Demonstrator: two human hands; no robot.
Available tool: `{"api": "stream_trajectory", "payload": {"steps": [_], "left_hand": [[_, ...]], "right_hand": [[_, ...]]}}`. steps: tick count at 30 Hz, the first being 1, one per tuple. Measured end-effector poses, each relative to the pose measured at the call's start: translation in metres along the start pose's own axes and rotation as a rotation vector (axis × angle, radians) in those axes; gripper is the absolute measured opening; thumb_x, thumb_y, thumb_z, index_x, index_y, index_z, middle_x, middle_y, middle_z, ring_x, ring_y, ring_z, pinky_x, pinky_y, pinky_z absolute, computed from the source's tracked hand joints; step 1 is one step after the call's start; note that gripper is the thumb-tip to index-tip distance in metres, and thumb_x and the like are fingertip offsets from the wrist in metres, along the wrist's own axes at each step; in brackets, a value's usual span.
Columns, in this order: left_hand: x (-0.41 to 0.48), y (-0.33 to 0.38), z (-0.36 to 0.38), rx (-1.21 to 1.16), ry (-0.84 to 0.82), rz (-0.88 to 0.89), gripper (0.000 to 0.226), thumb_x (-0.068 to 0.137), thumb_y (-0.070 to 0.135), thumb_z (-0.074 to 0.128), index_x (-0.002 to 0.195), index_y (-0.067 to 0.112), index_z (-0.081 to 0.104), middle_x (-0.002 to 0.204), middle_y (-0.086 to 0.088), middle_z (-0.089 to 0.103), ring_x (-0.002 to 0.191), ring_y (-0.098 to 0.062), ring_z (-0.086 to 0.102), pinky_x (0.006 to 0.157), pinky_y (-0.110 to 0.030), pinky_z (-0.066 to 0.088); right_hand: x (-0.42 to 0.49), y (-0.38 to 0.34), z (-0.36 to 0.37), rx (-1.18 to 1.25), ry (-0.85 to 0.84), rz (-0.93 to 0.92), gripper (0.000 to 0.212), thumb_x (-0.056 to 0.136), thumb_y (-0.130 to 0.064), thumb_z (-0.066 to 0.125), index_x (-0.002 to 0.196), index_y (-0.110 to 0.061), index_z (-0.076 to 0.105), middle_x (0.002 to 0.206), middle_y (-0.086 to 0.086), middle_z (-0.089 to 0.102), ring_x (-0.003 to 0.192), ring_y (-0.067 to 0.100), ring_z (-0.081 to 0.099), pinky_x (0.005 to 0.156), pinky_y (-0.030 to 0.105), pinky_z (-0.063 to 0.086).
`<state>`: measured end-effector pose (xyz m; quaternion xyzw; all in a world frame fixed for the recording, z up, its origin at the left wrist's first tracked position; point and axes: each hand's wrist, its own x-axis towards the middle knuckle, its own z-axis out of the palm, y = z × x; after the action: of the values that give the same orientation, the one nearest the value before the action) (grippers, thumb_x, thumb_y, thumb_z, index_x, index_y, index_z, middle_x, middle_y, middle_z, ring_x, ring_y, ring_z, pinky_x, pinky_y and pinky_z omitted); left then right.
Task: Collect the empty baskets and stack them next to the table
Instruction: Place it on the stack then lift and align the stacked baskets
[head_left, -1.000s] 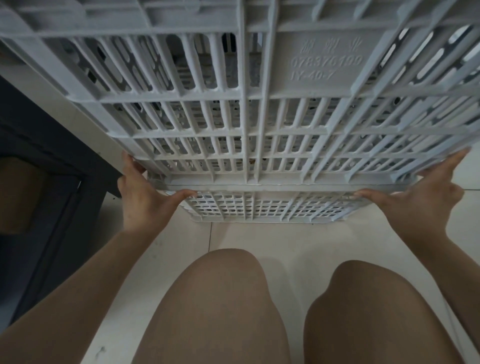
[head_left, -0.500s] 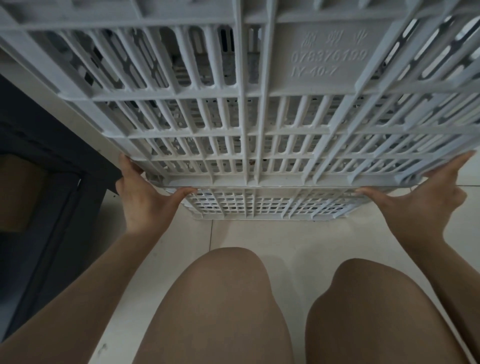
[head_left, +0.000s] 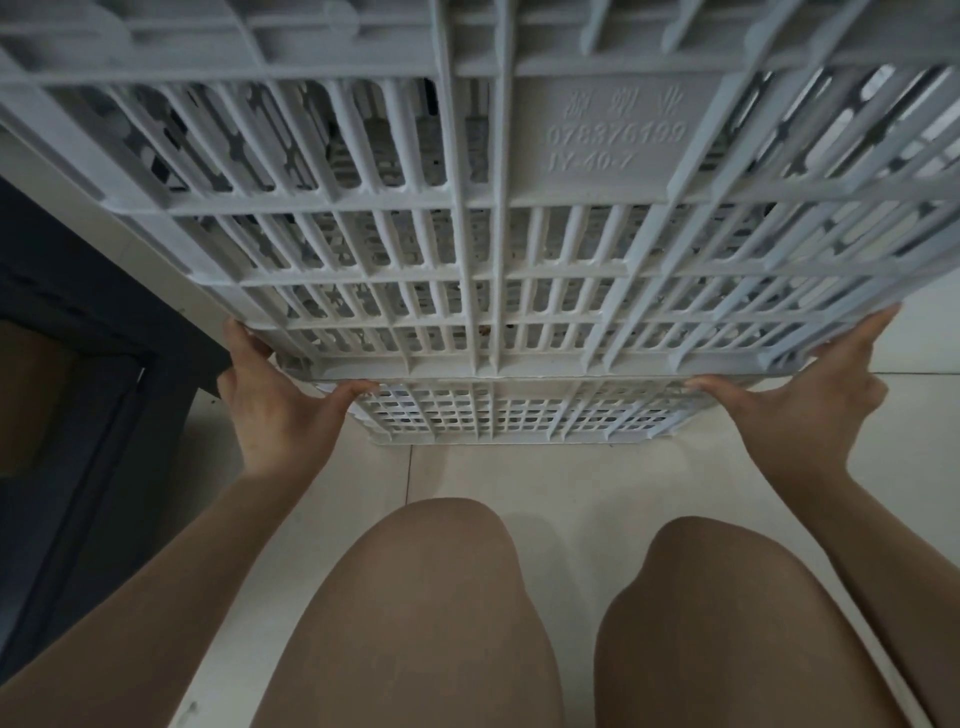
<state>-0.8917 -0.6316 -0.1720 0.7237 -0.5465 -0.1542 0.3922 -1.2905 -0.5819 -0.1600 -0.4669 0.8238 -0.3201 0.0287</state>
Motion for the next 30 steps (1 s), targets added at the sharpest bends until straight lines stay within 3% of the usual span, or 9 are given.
{"api": "stream_trajectory", "payload": {"steps": [3,7,14,19,23,30], "left_hand": [[0.008,0.000,0.004,0.029,-0.005,-0.026,0.118,0.046,0.050,0.086,0.139,0.033,0.015,0.131,-0.005,0.046,0.121,-0.030,0.035,0.095,-0.050,0.041],[0.031,0.001,0.014,0.047,-0.008,-0.060,0.127,0.046,0.057,0.084,0.144,0.029,0.007,0.141,-0.005,0.041,0.131,-0.033,0.030,0.103,-0.054,0.037],[0.066,0.009,0.025,0.021,0.017,0.019,0.118,0.039,0.057,0.085,0.135,0.031,0.021,0.132,0.000,0.049,0.120,-0.032,0.040,0.099,-0.051,0.041],[0.088,0.010,0.039,-0.006,0.008,0.059,0.126,0.045,0.048,0.086,0.144,0.028,0.010,0.142,0.001,0.042,0.126,-0.030,0.040,0.106,-0.050,0.036],[0.087,0.007,0.044,-0.009,0.020,0.099,0.129,0.050,0.051,0.085,0.147,0.026,0.003,0.147,0.000,0.038,0.130,-0.027,0.040,0.109,-0.040,0.031],[0.084,0.013,0.044,0.045,0.014,0.048,0.128,0.052,0.045,0.086,0.146,0.035,0.000,0.146,0.001,0.039,0.126,-0.037,0.035,0.100,-0.036,0.026]], "right_hand": [[0.007,-0.005,0.004,0.004,-0.011,0.007,0.144,0.050,-0.053,0.084,0.147,0.002,-0.005,0.145,0.026,0.035,0.130,0.040,0.037,0.107,0.050,0.019],[0.021,-0.017,0.012,-0.005,-0.021,-0.023,0.144,0.051,-0.054,0.084,0.147,0.002,-0.007,0.143,0.024,0.038,0.129,0.039,0.038,0.106,0.049,0.020],[0.044,-0.033,0.029,-0.022,0.002,-0.028,0.146,0.048,-0.056,0.084,0.147,0.003,-0.005,0.140,0.023,0.041,0.127,0.038,0.040,0.104,0.048,0.024],[0.066,-0.039,0.039,0.000,-0.014,-0.040,0.147,0.047,-0.059,0.082,0.147,0.004,-0.006,0.144,0.023,0.037,0.132,0.036,0.037,0.106,0.049,0.024],[0.075,-0.036,0.040,0.001,-0.023,-0.054,0.148,0.047,-0.060,0.082,0.146,0.006,-0.006,0.148,0.022,0.033,0.134,0.037,0.034,0.107,0.051,0.023],[0.074,-0.037,0.041,0.051,-0.046,-0.017,0.146,0.050,-0.050,0.086,0.147,0.001,-0.010,0.155,0.019,0.023,0.140,0.034,0.026,0.111,0.049,0.018]]}}
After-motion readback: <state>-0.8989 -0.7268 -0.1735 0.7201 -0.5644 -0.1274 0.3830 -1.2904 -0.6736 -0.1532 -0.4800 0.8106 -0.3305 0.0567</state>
